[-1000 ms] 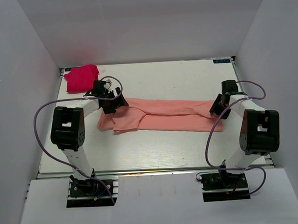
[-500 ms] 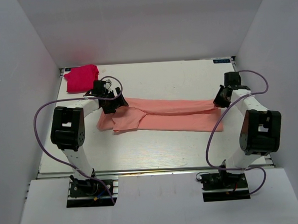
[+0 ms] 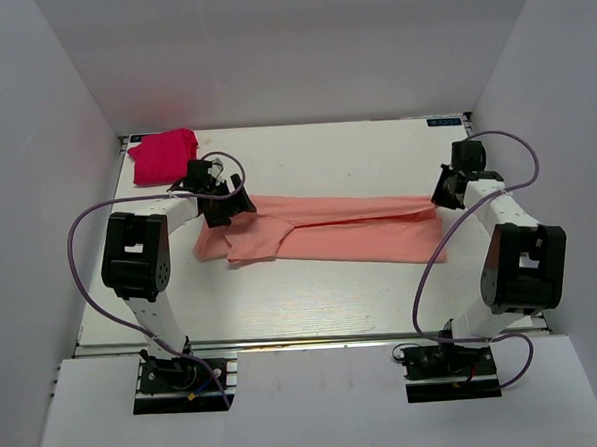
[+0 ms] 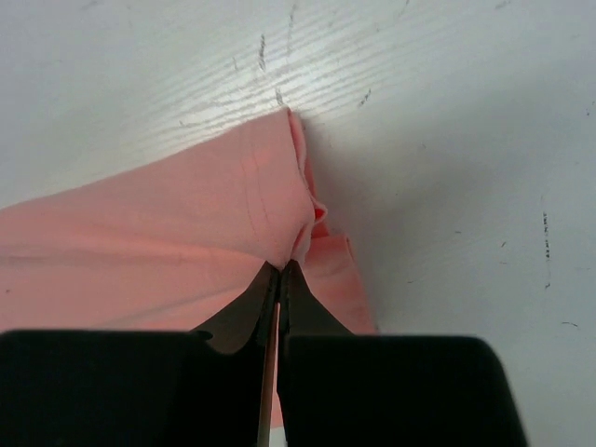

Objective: Fold and stack the t-shirts
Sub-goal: Fold the other side of the tshirt into a rectangle, then rotate the tshirt 90 degrees, then grab the bottom of the folded rectangular tshirt with both arms, then fold the folded rectangular tshirt in 1/3 of the way

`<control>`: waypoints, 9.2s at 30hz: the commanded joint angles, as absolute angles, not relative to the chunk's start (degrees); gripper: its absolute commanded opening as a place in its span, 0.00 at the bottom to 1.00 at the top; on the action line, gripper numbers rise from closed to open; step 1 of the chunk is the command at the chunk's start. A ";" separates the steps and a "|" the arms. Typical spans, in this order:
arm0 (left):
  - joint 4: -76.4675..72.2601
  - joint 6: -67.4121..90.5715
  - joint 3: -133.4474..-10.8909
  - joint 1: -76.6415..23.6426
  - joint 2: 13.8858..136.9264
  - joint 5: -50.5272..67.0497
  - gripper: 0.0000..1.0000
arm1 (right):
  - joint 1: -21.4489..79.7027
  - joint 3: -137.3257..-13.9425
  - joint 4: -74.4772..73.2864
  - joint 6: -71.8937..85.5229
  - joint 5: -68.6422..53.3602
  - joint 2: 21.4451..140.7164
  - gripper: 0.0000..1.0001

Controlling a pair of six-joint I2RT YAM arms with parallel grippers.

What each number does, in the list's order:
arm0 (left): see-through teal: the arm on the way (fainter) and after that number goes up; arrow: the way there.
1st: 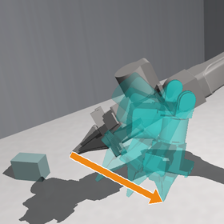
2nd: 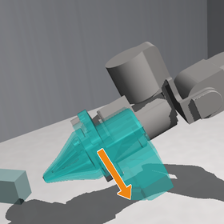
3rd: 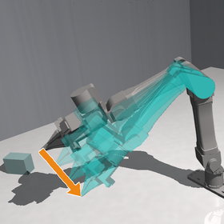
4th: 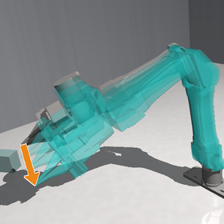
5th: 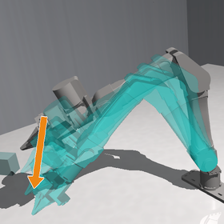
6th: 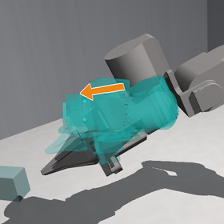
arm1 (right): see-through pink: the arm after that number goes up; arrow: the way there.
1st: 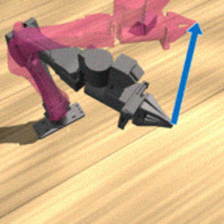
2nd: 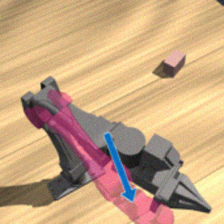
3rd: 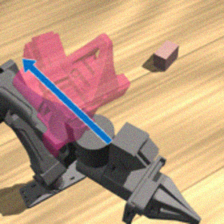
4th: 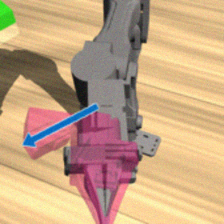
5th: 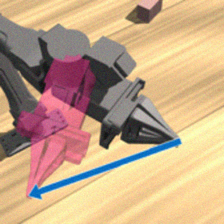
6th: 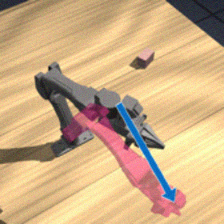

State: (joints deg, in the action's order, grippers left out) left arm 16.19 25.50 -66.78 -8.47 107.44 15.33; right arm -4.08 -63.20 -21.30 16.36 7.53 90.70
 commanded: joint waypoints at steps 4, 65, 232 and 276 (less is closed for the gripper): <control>23.82 23.55 -65.57 -7.38 110.21 8.00 1.00 | -5.01 -62.75 -20.92 17.31 12.48 97.90 0.00; -4.83 40.95 -141.42 -22.32 167.43 12.84 1.00 | 56.33 -40.24 -7.29 22.06 -24.61 83.67 0.90; -6.69 21.89 -72.85 -21.80 111.88 1.05 0.08 | 24.17 -89.56 -7.56 13.62 -7.30 117.85 0.00; -13.27 17.85 -54.59 -22.32 108.11 38.06 0.99 | 18.55 -97.12 3.43 18.28 -38.40 136.23 0.74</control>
State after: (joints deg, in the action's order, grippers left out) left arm -12.10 19.90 -56.27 -22.06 108.77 35.14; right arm 19.38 -95.48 1.69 16.62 -36.88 133.34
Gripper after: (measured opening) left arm 0.987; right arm 0.736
